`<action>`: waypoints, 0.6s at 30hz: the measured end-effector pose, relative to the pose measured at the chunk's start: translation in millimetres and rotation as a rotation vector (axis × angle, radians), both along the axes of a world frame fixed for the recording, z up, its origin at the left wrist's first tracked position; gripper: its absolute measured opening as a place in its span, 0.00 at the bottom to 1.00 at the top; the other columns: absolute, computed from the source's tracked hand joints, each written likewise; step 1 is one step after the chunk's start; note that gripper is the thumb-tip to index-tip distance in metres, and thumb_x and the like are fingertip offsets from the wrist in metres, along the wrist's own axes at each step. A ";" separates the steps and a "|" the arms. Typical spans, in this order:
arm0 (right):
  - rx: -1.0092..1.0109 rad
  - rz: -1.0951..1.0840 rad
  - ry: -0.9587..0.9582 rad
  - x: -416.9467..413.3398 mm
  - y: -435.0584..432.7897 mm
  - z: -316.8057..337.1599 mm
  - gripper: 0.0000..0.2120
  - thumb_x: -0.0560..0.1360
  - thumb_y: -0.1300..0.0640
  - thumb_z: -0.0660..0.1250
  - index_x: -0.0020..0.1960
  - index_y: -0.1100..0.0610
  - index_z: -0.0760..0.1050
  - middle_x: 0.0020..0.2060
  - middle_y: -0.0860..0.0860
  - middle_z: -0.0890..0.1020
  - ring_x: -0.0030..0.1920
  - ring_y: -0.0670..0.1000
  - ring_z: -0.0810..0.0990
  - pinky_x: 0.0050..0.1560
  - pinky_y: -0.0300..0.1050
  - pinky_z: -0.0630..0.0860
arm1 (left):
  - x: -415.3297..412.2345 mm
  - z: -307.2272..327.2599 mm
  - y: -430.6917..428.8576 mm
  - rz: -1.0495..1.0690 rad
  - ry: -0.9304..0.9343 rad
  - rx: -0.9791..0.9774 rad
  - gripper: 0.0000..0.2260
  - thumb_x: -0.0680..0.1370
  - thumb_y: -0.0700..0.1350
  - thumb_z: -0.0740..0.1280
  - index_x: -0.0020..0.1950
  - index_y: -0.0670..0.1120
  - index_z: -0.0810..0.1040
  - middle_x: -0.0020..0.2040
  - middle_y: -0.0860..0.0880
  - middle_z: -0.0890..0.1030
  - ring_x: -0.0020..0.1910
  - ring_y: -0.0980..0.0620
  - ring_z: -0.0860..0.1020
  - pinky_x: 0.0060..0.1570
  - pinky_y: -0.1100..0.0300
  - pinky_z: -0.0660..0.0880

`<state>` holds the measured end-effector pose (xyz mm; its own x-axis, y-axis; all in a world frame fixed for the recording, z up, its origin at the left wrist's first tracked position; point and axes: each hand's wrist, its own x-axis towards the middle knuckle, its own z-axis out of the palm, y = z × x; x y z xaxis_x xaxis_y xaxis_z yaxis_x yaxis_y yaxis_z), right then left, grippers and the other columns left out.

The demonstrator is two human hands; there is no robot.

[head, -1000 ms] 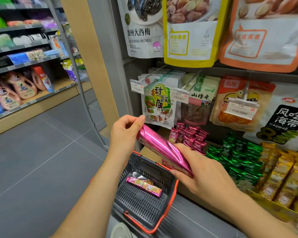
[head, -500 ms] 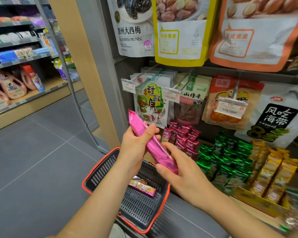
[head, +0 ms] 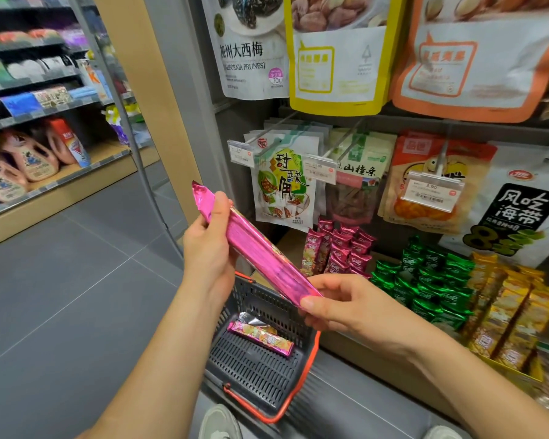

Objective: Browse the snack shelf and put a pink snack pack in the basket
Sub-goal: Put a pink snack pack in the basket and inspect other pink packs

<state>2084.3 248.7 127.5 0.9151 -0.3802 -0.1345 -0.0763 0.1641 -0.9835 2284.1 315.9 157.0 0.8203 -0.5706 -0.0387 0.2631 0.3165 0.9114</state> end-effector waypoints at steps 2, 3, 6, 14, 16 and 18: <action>-0.048 -0.022 -0.008 -0.3 0.5 -0.2 0.12 0.69 0.52 0.76 0.52 0.52 0.84 0.46 0.53 0.86 0.44 0.47 0.82 0.47 0.38 0.79 | 0.2 0.3 0.8 0.008 0.044 -0.020 0.13 0.74 0.54 0.70 0.51 0.46 0.78 0.31 0.54 0.77 0.32 0.56 0.79 0.43 0.54 0.79; -0.089 -0.044 -0.002 -0.1 1.3 -0.3 0.13 0.68 0.52 0.75 0.53 0.52 0.83 0.48 0.55 0.86 0.45 0.48 0.82 0.48 0.40 0.79 | -1.1 0.4 1.2 -0.010 0.066 -0.031 0.16 0.73 0.54 0.71 0.53 0.45 0.78 0.33 0.53 0.78 0.33 0.54 0.79 0.43 0.54 0.80; -0.086 -0.117 -0.028 3.6 3.5 -0.6 0.12 0.67 0.53 0.78 0.50 0.52 0.84 0.43 0.54 0.86 0.42 0.47 0.83 0.45 0.39 0.79 | -16.6 -4.5 -0.3 -0.168 0.084 -0.028 0.20 0.67 0.52 0.72 0.55 0.45 0.77 0.38 0.49 0.84 0.37 0.53 0.84 0.36 0.60 0.80; -0.241 -0.358 0.038 5.1 -1.2 -4.8 0.15 0.67 0.60 0.78 0.51 0.55 0.80 0.36 0.52 0.86 0.33 0.44 0.81 0.35 0.34 0.75 | -59.5 -33.0 -8.0 -0.447 -0.117 0.144 0.17 0.60 0.51 0.80 0.44 0.46 0.84 0.43 0.45 0.85 0.42 0.47 0.83 0.48 0.51 0.79; -0.407 -0.367 0.104 1.2 -4.9 -4.8 0.20 0.65 0.57 0.80 0.53 0.50 0.77 0.32 0.47 0.83 0.28 0.39 0.76 0.31 0.31 0.72 | -56.0 -33.1 -3.9 -0.494 -0.105 0.180 0.14 0.68 0.48 0.77 0.49 0.43 0.82 0.45 0.42 0.85 0.45 0.43 0.84 0.48 0.50 0.81; -0.662 -0.348 0.177 -2.3 -8.7 -7.6 0.22 0.63 0.50 0.81 0.53 0.45 0.75 0.31 0.45 0.81 0.29 0.38 0.75 0.33 0.30 0.71 | -56.7 -34.7 -1.1 -0.514 -0.060 0.227 0.08 0.75 0.42 0.71 0.52 0.41 0.78 0.43 0.42 0.85 0.44 0.43 0.84 0.41 0.54 0.81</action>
